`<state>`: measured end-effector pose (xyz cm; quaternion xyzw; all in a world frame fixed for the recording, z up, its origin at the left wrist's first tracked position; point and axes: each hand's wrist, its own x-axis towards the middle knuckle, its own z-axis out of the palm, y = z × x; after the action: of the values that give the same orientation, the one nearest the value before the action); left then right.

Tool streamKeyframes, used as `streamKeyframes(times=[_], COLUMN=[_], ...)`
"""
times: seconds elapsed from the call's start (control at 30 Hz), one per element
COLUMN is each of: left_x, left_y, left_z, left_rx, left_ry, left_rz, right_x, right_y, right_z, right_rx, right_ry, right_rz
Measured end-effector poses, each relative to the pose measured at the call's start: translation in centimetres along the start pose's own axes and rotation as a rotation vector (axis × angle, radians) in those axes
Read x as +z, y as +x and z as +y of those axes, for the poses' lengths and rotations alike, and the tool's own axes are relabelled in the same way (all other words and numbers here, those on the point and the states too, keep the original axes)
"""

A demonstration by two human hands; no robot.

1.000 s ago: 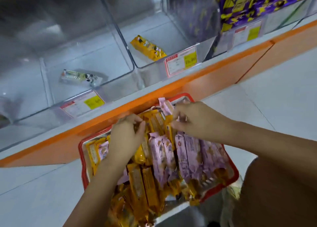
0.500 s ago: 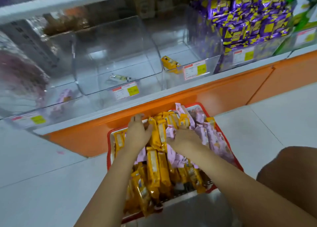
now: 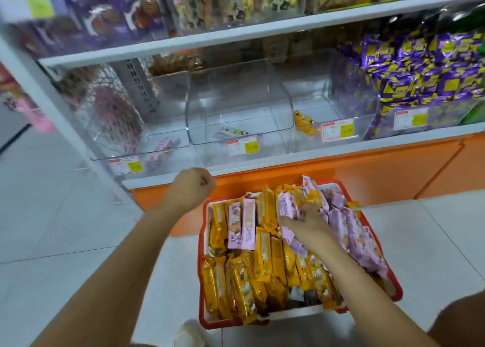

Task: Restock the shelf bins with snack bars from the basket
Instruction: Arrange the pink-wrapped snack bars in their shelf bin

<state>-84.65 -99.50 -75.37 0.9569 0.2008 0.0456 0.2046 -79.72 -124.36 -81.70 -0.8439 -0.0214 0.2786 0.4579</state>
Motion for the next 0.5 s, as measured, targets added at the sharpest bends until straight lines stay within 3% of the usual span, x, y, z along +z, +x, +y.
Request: streamKeyframes(times=[0.17, 0.27, 0.4, 0.5], left_x=[-5.8, -7.3, -8.5, -8.6], left_y=[1.1, 2.9, 7.8, 12.5], left_z=[-4.3, -7.5, -10.6, -12.1], left_rx=[-0.09, -0.117, -0.174, -0.274], left_ry=[-0.04, -0.079, -0.003, 0.233], left_rz=[0.347, 0.425, 0.254, -0.103], right_x=[-0.9, -0.6, 0.7, 1.7], right_y=[-0.8, -0.2, 1.8, 4.3], right_z=[-5.9, -10.8, -17.6, -20.7], right_rx=[-0.288, -0.384, -0.479, -0.52], right_ry=[0.058, 0.13, 0.127, 0.086], right_rz=[-0.088, -0.2, -0.224, -0.219])
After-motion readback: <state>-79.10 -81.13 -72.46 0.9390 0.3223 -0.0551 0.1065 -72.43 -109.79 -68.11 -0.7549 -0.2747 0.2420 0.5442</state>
